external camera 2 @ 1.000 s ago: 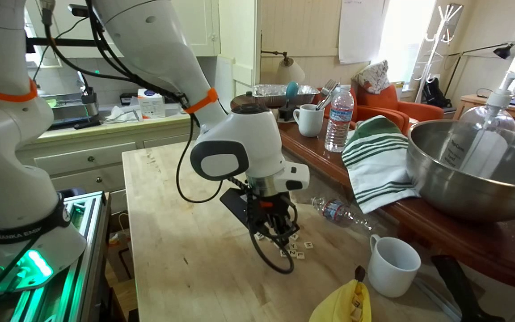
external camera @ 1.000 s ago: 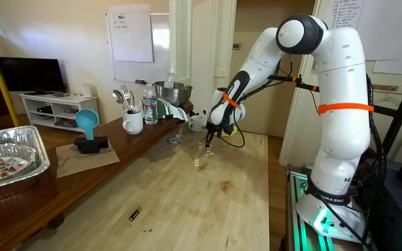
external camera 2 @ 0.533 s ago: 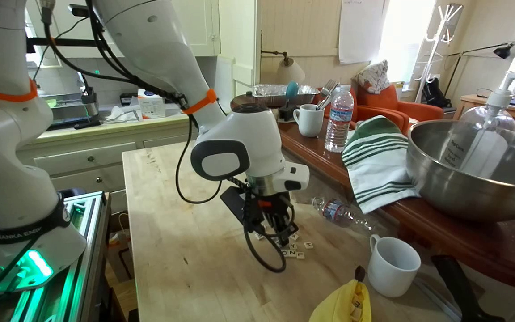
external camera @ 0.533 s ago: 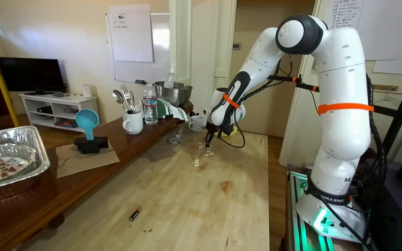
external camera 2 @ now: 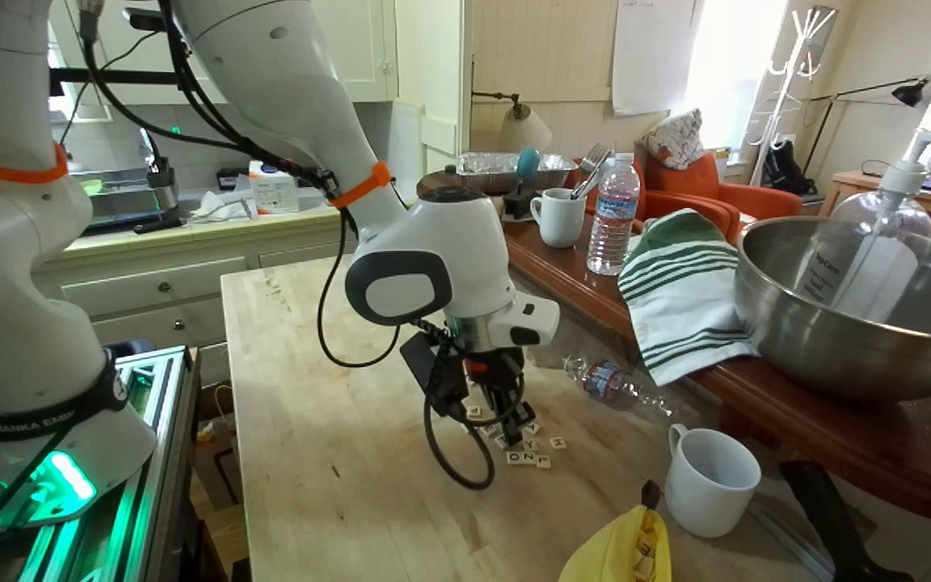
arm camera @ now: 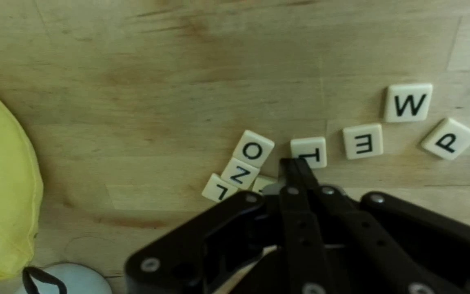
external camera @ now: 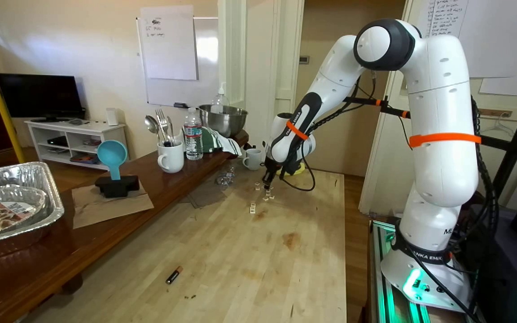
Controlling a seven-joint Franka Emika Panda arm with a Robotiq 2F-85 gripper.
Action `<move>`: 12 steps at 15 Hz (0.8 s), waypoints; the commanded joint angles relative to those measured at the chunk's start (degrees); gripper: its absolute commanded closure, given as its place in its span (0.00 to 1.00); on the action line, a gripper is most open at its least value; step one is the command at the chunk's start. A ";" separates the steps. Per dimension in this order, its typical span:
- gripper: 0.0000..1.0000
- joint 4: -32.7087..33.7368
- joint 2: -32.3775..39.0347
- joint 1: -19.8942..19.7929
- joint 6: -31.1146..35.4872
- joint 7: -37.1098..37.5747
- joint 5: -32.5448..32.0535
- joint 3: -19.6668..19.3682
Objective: Move the letter pieces on the table
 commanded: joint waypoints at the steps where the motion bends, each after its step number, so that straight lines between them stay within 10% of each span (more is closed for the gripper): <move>1: 1.00 0.28 0.60 1.23 -1.95 3.17 -1.11 -1.06; 12: 1.00 -0.18 -0.97 0.07 -2.43 1.01 -0.94 0.25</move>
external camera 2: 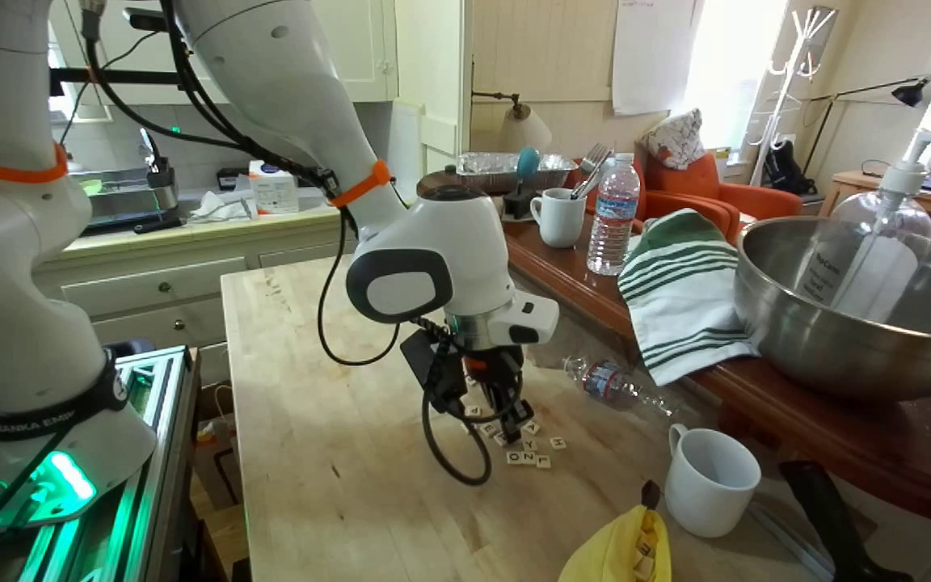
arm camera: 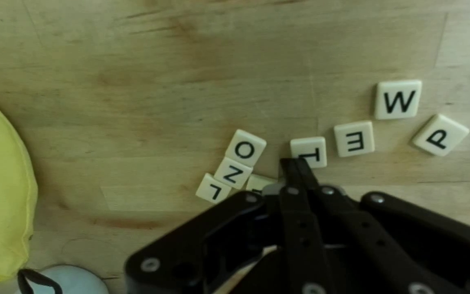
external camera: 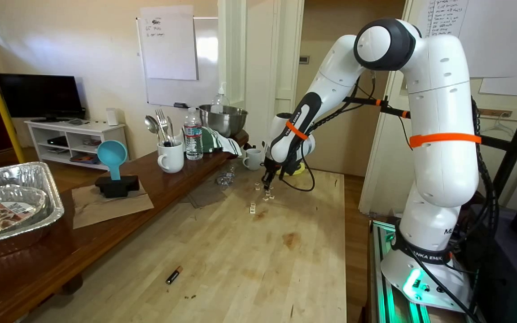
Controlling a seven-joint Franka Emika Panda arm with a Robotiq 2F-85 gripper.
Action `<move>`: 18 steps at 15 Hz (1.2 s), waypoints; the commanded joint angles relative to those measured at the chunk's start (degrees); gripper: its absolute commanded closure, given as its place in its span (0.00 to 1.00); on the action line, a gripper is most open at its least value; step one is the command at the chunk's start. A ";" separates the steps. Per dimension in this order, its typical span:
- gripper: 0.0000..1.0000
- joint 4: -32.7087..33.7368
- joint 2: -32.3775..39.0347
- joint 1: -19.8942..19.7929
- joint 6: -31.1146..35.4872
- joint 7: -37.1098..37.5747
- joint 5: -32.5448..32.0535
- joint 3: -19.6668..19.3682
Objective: Move the letter pieces on the table
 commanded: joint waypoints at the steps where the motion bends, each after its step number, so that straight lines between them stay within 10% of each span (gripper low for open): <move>1: 1.00 -0.24 -1.00 -0.56 -2.07 -0.19 -0.81 0.43; 18: 1.00 -0.14 -0.36 -0.01 -3.47 -3.69 -3.28 -0.04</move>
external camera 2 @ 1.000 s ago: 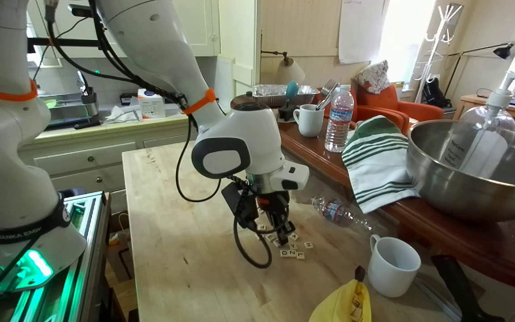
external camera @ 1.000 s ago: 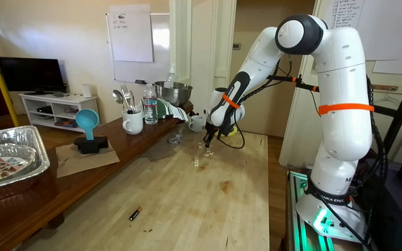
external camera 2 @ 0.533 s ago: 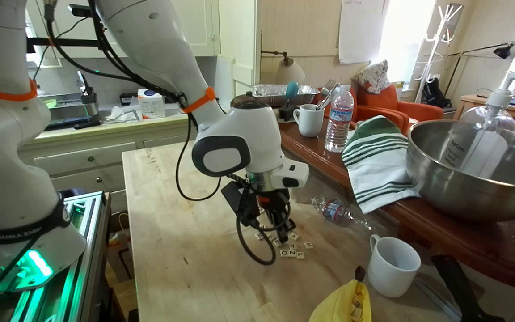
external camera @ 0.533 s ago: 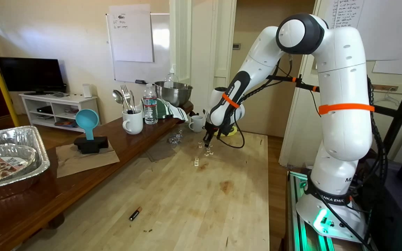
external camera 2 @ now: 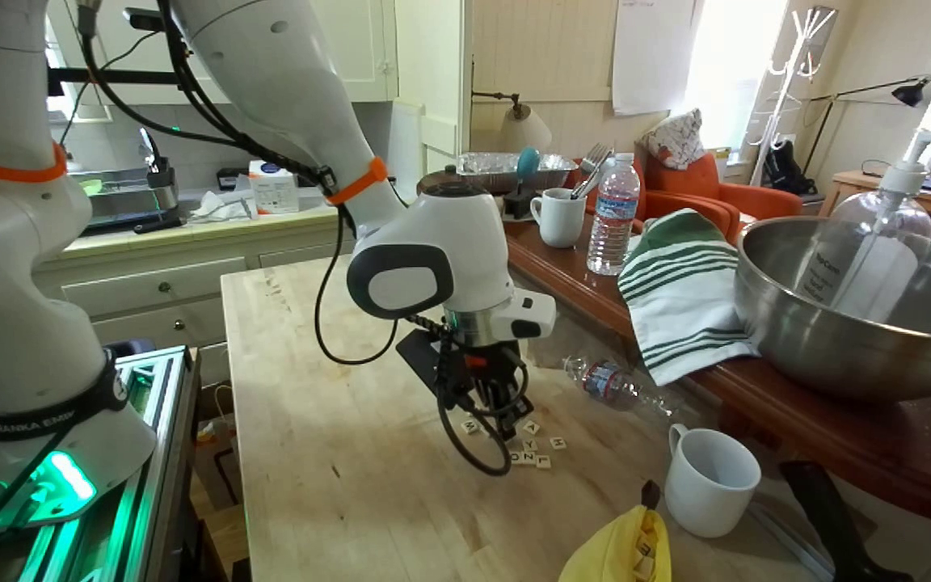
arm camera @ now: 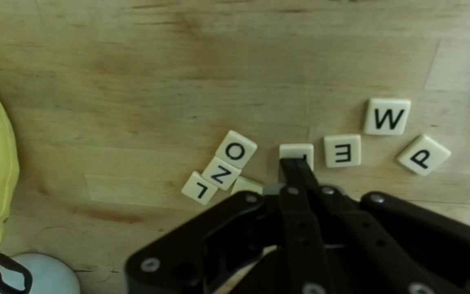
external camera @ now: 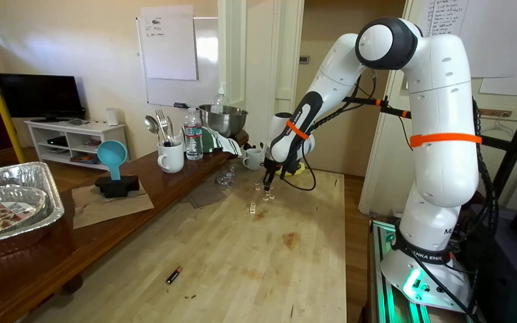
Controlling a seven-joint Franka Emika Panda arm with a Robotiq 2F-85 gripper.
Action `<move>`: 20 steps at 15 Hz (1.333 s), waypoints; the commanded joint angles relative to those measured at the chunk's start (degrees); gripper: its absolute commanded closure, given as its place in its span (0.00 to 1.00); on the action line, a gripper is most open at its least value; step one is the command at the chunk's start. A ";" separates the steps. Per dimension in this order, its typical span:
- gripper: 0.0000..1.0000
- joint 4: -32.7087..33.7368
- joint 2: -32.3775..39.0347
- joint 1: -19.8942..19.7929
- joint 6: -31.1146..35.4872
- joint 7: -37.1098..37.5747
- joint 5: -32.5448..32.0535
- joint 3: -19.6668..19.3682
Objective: Move the letter pieces on the table
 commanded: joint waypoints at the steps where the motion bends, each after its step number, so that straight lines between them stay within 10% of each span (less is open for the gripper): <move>1: 1.00 -0.09 0.35 0.18 -1.47 1.08 -1.48 -0.32; 20: 1.00 5.24 1.90 12.49 -11.03 37.61 1.83 -5.38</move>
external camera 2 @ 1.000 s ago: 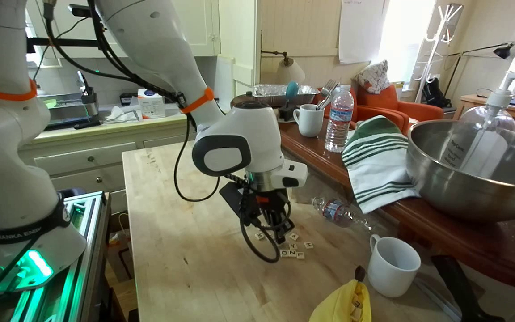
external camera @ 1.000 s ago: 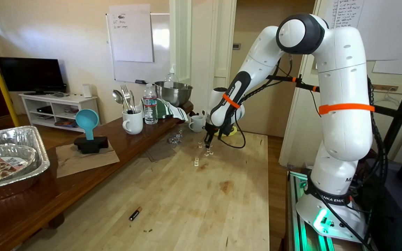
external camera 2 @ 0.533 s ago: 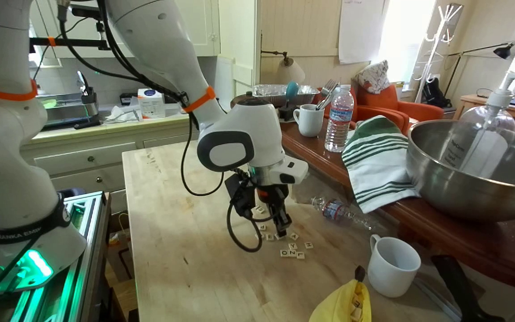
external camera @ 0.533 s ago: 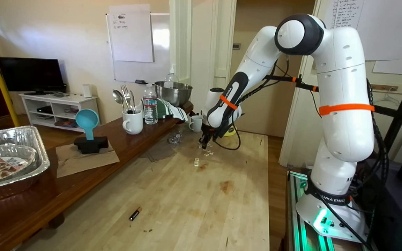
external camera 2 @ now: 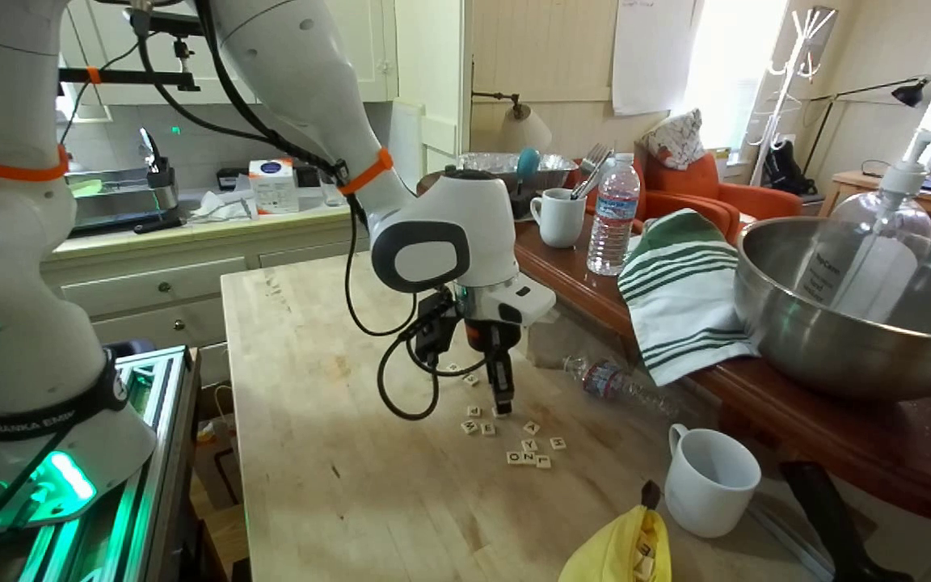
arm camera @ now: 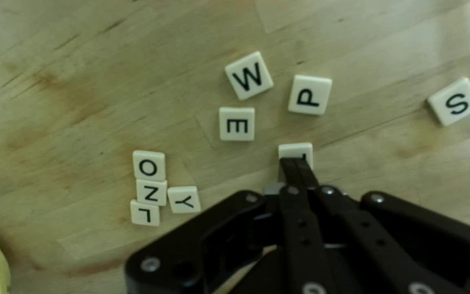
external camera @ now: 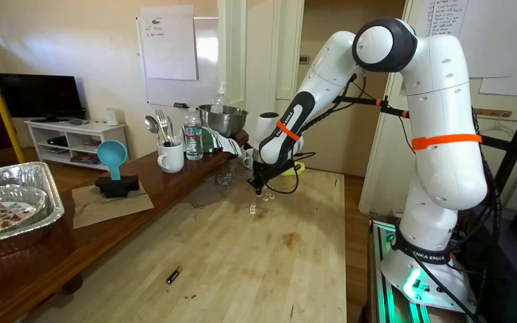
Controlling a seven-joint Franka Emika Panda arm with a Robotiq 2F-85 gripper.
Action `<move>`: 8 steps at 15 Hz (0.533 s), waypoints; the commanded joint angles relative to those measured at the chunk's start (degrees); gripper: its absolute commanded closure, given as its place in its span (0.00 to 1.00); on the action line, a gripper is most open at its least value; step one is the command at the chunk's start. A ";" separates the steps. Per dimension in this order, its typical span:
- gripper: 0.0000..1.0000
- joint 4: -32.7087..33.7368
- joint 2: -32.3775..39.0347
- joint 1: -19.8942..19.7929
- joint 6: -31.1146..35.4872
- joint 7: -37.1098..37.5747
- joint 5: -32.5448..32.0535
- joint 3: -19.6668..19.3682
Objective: Move the letter pieces on the table
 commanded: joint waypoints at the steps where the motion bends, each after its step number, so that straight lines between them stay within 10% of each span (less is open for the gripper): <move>1: 1.00 1.88 0.69 2.31 -5.33 7.69 2.37 -0.75; 8: 1.00 3.32 1.23 3.95 -7.62 19.61 5.75 -1.18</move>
